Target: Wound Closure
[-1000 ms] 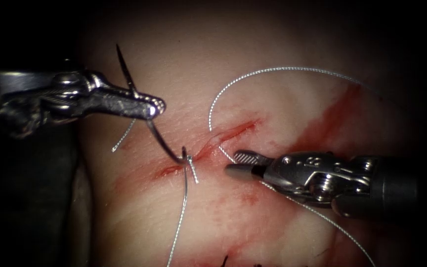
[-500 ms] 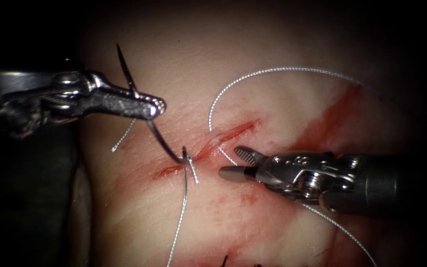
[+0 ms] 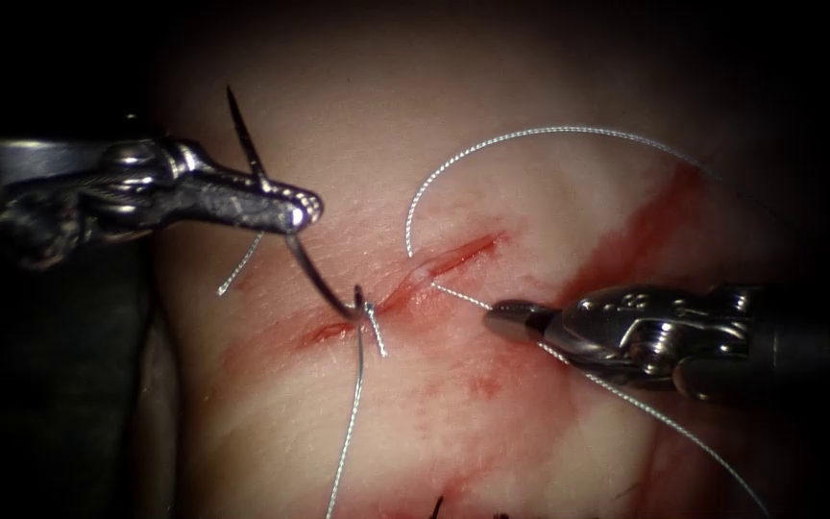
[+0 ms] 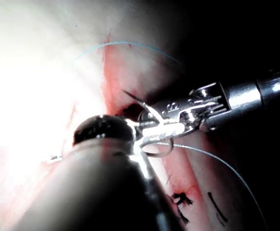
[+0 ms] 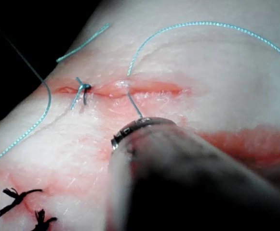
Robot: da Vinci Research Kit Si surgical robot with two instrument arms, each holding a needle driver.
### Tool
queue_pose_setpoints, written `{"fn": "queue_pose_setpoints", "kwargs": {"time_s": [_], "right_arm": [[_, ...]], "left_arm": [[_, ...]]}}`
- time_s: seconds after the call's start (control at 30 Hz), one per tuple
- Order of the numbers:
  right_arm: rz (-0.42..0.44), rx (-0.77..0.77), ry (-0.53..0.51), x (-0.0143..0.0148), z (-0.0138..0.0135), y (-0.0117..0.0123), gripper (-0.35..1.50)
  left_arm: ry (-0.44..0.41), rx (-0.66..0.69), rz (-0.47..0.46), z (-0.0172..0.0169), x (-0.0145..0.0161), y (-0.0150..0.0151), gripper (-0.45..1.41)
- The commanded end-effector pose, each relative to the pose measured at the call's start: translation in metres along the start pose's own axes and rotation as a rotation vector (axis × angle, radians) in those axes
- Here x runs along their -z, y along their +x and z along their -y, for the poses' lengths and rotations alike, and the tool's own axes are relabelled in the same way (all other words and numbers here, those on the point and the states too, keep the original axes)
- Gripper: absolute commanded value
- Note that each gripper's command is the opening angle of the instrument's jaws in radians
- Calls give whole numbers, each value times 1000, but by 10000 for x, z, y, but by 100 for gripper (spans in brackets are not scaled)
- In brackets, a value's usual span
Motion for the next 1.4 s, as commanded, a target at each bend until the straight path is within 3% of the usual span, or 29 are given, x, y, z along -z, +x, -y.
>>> {"fn": "queue_pose_setpoints", "kwargs": {"time_s": [0.03,0.2,0.7,0.97,1.4], "right_arm": [[-2,8,3,5,-9,-9,-35],[4,-15,-38,37,-43,-36,-35],[83,-124,-297,158,-193,-131,-35],[104,-198,-373,203,-232,-165,-35],[186,-290,-501,251,-287,-214,-35]], "left_arm": [[2,-1,-2,7,-3,-1,-45],[7,-1,-8,7,-3,0,-45],[24,-1,-14,8,-3,0,-45],[30,-2,-17,9,-3,1,-45],[38,-43,-23,10,2,3,-45]]}}
